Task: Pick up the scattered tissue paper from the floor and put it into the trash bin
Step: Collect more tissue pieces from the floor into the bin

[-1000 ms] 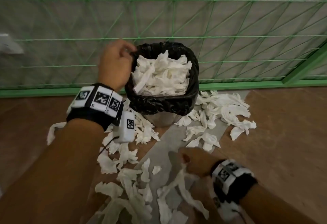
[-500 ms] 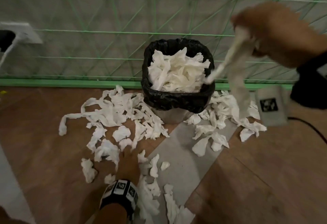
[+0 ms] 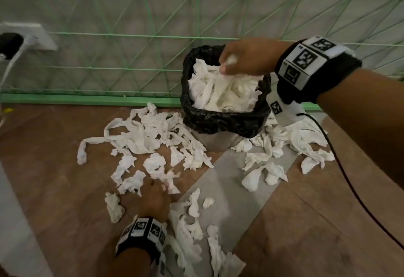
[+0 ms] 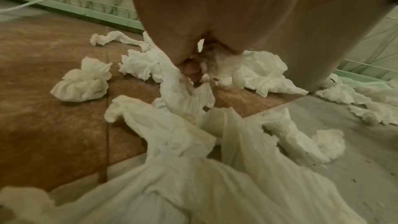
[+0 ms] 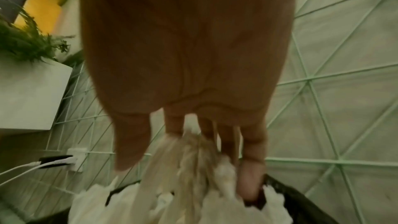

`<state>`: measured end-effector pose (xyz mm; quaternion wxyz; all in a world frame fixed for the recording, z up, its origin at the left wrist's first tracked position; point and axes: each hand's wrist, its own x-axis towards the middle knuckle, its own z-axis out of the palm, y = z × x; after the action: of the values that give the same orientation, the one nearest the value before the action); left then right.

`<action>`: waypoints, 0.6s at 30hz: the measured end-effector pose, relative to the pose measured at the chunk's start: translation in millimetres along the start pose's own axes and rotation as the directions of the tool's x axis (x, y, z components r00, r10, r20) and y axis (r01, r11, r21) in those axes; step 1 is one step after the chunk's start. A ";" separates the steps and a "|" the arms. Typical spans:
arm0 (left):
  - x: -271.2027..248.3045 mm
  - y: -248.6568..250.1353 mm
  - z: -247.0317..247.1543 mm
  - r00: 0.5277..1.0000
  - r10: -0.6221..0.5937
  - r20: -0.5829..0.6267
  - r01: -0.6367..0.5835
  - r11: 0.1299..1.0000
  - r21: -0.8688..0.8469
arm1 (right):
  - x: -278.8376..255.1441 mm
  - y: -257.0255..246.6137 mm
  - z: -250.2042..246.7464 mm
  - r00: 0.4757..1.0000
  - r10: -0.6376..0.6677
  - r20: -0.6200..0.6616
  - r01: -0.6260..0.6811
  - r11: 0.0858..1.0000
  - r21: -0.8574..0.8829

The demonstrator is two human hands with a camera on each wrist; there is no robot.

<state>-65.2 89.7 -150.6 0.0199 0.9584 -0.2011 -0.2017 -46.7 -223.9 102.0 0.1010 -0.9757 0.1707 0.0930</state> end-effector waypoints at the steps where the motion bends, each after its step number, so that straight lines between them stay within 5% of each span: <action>1: 0.1 -2.6 1.9 0.999 -0.026 0.021 0.024 0.997 0.076 | -2.3 1.0 5.4 0.998 0.010 0.057 -0.010 1.000 -0.002; 3: 0.6 -6.7 3.9 0.999 -0.047 -0.019 0.049 0.992 0.119 | -6.9 3.7 8.9 1.000 0.010 -0.021 -0.007 0.989 0.148; 5: 2.4 -12.7 9.3 0.995 -0.077 -0.066 0.081 0.995 0.054 | -11.7 12.4 8.2 0.969 0.084 -0.230 0.027 0.898 0.439; 7: 6.7 -21.4 23.3 0.998 -0.061 -0.007 0.062 0.997 0.051 | -20.0 31.6 13.0 0.835 0.299 -0.461 0.070 0.774 0.629; 9: 7.5 -23.3 29.8 0.999 -0.018 0.050 0.012 0.993 0.117 | -29.8 57.5 37.2 0.623 0.554 -0.553 0.006 0.703 0.711; 11: 7.0 -18.5 27.5 0.999 -0.013 0.044 0.004 0.980 0.197 | -43.0 78.7 84.4 0.520 0.716 -0.466 -0.234 0.644 0.729; 14: 7.8 -8.1 15.9 1.000 0.013 -0.014 -0.009 0.975 0.224 | -75.2 87.7 179.5 0.692 0.722 -0.009 -0.625 0.605 0.494; 16: 11.0 -4.5 6.9 0.991 0.057 -0.123 -0.035 0.984 0.174 | -101.2 74.5 230.5 0.652 0.664 0.366 -0.759 0.566 0.323; 18: 12.7 -2.2 -1.2 0.975 0.039 -0.218 -0.022 0.996 0.083 | -121.1 62.5 269.3 0.631 0.649 0.426 -0.766 0.607 0.211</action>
<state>-53.2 86.6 -154.5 0.0067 0.9716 -0.2203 -0.0859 -220.2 -181.8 -141.4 0.2636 -0.7594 0.5437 0.2412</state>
